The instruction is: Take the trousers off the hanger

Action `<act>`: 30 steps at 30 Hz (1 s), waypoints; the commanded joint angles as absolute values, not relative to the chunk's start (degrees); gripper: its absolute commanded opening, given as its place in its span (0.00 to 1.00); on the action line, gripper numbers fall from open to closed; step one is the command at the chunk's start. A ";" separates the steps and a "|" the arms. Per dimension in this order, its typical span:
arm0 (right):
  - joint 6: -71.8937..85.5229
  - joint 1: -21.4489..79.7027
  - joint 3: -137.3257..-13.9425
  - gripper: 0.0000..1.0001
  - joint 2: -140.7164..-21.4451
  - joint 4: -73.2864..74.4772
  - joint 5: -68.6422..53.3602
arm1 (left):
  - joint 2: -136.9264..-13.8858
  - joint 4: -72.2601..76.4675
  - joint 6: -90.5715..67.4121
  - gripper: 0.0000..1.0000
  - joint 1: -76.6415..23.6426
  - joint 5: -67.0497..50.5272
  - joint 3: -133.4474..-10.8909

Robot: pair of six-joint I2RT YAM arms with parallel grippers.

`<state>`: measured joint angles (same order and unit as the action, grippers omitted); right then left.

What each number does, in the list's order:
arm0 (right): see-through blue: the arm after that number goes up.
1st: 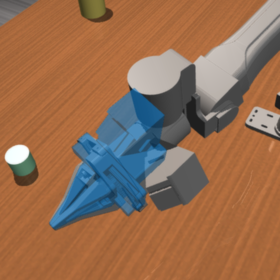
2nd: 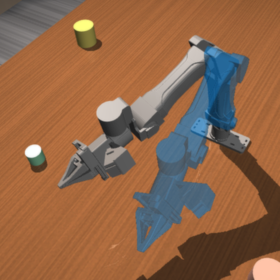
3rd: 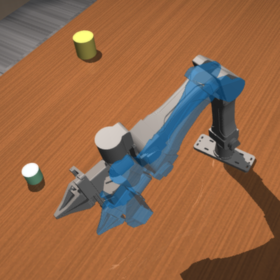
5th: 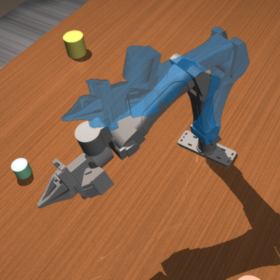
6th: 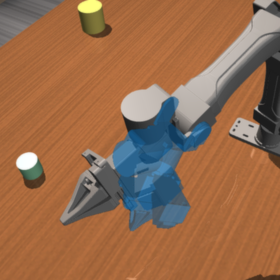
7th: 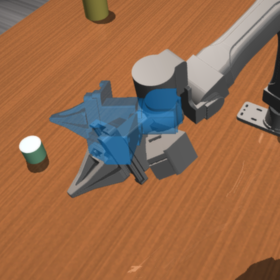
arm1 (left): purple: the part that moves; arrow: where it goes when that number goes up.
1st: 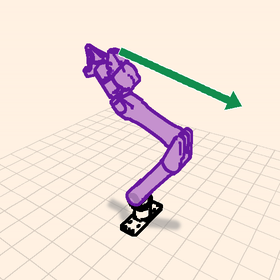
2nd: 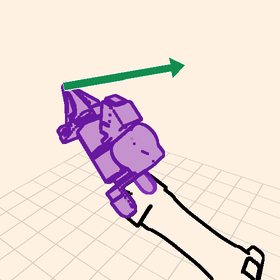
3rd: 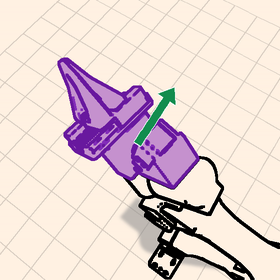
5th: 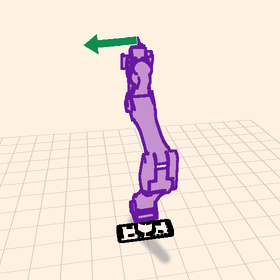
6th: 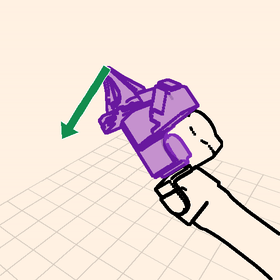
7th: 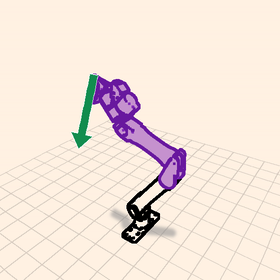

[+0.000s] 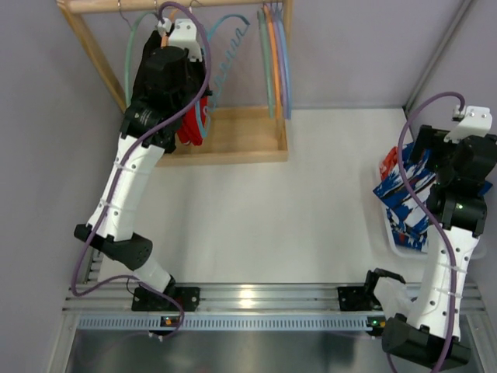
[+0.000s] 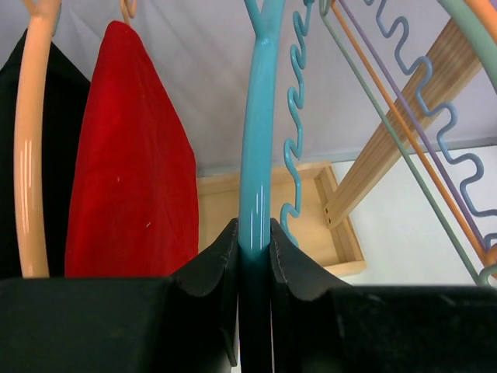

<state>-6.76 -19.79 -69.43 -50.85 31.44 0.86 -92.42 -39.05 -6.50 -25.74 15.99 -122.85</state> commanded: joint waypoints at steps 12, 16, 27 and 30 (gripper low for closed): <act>-5.27 -20.48 -72.42 0.99 -45.88 33.93 1.41 | -101.16 -30.67 6.50 0.00 -33.57 31.99 -135.17; -5.54 -20.48 -71.19 0.99 -44.91 33.93 1.32 | -101.87 -27.43 7.73 0.00 -33.57 34.10 -136.49; -5.10 -20.48 -70.66 0.99 -44.65 33.93 0.79 | -106.08 -22.94 14.93 0.00 -33.57 35.42 -138.25; -5.10 -20.48 -70.40 0.99 -44.47 34.19 0.88 | -107.58 -22.24 15.38 0.00 -33.57 35.25 -138.25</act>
